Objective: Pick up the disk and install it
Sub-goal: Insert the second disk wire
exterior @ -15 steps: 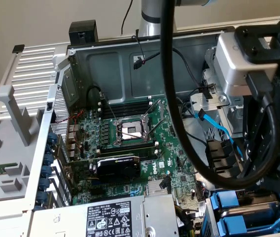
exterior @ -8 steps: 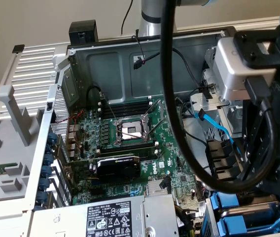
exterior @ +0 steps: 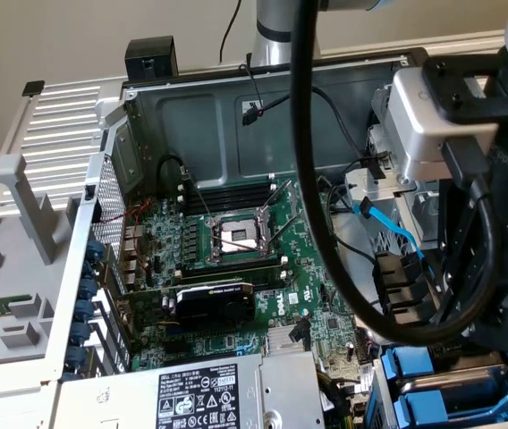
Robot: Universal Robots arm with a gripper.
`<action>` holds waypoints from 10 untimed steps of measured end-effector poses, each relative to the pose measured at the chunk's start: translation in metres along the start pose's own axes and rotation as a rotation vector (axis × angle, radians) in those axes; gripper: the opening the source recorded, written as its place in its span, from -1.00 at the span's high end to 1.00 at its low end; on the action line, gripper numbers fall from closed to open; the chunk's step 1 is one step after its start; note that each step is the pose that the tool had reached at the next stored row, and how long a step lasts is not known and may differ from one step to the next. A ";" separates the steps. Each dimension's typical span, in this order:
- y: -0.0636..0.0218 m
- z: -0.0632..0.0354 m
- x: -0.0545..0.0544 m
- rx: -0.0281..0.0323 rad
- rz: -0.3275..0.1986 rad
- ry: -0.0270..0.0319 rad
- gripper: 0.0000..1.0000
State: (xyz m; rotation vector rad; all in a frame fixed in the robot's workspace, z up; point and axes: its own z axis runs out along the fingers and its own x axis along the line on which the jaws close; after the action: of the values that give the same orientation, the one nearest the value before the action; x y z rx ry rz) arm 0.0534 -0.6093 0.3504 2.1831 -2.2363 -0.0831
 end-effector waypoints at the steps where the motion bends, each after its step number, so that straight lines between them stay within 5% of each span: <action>1: 0.0000 0.0001 0.000 0.0000 0.000 0.0000 0.67; 10: -0.0003 0.0020 0.000 0.0000 0.000 0.0000 0.67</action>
State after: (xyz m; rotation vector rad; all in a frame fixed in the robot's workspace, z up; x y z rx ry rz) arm 0.0537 -0.6096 0.3484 2.1831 -2.2364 -0.0831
